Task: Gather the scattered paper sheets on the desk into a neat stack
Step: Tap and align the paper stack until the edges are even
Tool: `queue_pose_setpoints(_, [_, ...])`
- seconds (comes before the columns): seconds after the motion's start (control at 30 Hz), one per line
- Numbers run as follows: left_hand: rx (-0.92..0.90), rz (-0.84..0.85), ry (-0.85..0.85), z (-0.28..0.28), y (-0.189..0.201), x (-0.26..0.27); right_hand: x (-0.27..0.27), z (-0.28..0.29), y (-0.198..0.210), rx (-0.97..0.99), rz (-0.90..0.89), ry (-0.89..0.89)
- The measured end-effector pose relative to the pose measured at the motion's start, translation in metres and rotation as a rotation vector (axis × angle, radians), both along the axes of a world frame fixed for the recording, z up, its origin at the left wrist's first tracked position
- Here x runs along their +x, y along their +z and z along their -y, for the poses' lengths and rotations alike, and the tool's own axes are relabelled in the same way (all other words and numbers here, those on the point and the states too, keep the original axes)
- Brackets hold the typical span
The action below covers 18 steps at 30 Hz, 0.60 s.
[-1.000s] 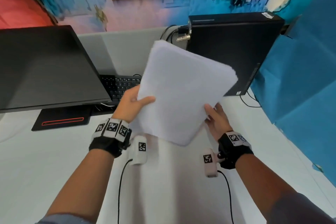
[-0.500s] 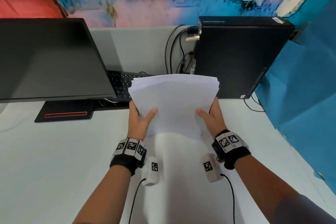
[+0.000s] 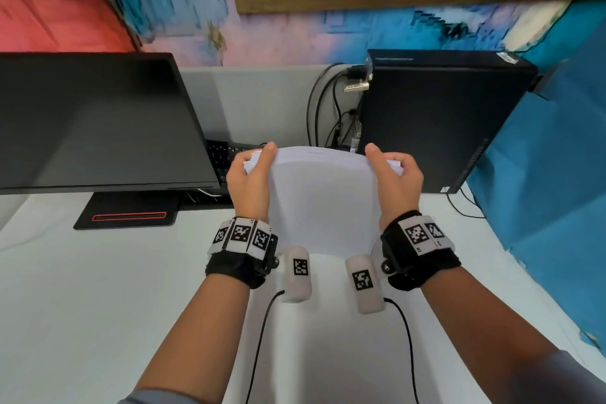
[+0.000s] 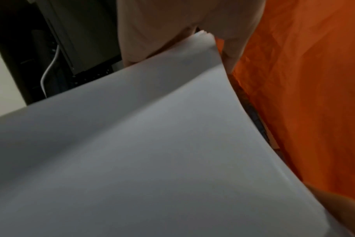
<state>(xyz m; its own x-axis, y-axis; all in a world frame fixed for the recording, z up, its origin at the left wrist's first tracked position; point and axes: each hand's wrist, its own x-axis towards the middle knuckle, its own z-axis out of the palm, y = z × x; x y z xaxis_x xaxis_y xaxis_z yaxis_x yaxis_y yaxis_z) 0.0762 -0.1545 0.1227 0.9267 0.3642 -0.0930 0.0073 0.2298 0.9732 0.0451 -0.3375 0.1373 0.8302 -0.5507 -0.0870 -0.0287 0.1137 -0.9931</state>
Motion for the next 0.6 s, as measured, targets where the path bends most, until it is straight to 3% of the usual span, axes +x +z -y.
queue_pose_setpoints(0.37, [-0.037,-0.085,-0.142,0.000,0.000,-0.009,-0.003,0.010,-0.001,-0.142,0.018,0.032])
queue_pose_setpoints(0.6, [-0.046,-0.044,-0.162,-0.006,0.005,-0.014,-0.009,0.008,-0.006,-0.115,0.084,-0.027])
